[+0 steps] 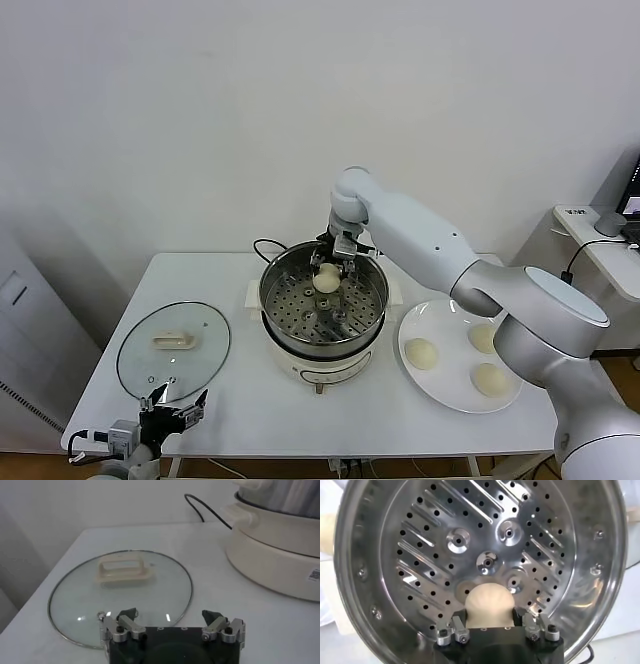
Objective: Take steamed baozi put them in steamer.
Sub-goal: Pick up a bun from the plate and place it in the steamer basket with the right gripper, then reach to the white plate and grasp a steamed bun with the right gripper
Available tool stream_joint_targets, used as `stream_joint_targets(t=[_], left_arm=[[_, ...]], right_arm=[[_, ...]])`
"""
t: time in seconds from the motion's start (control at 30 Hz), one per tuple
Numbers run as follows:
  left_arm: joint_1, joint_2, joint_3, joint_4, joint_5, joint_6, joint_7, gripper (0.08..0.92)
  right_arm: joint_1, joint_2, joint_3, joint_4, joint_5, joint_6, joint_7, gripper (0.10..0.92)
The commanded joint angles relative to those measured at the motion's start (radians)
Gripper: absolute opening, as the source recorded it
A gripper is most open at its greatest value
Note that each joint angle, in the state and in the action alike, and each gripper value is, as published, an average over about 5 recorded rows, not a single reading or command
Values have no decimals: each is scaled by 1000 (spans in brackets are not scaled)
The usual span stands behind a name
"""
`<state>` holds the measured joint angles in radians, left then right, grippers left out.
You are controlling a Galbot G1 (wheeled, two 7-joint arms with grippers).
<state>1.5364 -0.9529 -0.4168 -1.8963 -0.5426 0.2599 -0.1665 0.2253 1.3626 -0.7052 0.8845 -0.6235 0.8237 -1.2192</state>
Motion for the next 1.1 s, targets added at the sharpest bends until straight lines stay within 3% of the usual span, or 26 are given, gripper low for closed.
stream_joint_targets(t=[0.03, 0.23, 0.4, 0.5, 0.77, 0.97, 1.1], left_arm=[[1, -1, -2, -1, 1, -1, 0, 823], [21, -10, -22, -14, 2, -2, 0, 823], [27, -14, -29, -22, 2, -2, 0, 823], [28, -13, -29, -23, 2, -2, 0, 823], [24, -12, -27, -34, 2, 3, -1, 823], [20, -13, -27, -39, 1, 6, -2, 823], [20, -16, -28, -42, 1, 7, -3, 823]], right_arm=[[-19, 4, 19, 9, -47, 49, 35, 703], [69, -18, -27, 15, 109, 49, 18, 816], [252, -144, -217, 52, 437, 7, -35, 822], [341, -244, -355, 84, 625, -140, -44, 823], [517, -450, -646, 191, 918, -575, -44, 823], [570, -561, -769, 296, 1061, -793, -37, 823], [562, -627, -806, 347, 1075, -852, -25, 823]])
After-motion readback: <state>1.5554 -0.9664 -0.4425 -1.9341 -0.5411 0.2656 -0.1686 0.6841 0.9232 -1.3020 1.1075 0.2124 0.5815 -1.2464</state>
